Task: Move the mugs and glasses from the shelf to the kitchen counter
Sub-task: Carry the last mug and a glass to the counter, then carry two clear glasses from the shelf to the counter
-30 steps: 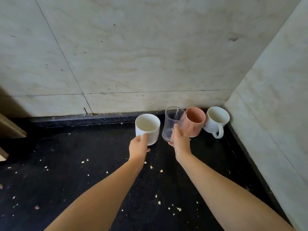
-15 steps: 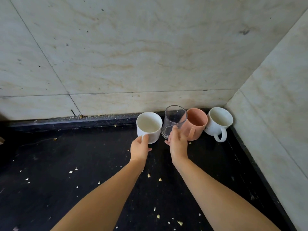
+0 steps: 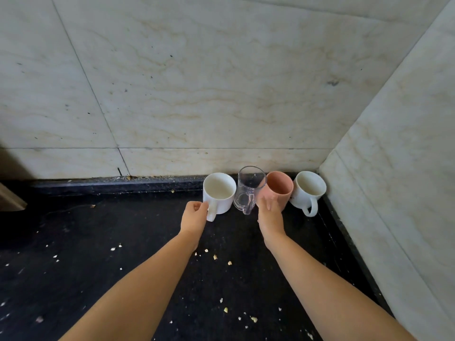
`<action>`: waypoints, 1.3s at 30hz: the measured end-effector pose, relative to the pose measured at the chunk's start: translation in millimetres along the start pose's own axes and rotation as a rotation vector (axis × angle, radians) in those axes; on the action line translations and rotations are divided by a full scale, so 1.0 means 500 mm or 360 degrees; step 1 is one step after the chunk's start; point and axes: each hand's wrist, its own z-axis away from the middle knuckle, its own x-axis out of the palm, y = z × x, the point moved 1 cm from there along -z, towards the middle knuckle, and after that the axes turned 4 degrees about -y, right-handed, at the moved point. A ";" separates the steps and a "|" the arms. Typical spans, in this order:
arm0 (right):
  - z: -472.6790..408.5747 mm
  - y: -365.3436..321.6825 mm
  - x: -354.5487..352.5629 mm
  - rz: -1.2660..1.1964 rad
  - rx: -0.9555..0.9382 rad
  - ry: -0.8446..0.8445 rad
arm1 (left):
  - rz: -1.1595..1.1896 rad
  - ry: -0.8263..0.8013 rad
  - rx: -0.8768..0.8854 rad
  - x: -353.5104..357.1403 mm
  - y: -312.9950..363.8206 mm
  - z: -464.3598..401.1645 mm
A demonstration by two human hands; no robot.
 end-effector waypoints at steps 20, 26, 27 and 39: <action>0.448 -0.186 0.075 0.2247 -0.1961 -0.0977 | -0.1654 0.0721 0.0383 -0.336 -0.006 0.510; 0.678 -0.168 0.179 0.2113 -0.2362 -0.1259 | -0.1573 0.1112 0.0064 -0.456 -0.114 0.725; 0.716 -0.163 0.193 0.2104 -0.2417 -0.1308 | -0.1554 0.1165 0.0015 -0.471 -0.131 0.758; 1.238 0.058 0.178 0.1955 -0.3207 -0.1734 | -0.1370 0.1724 -0.0658 -0.515 -0.449 1.326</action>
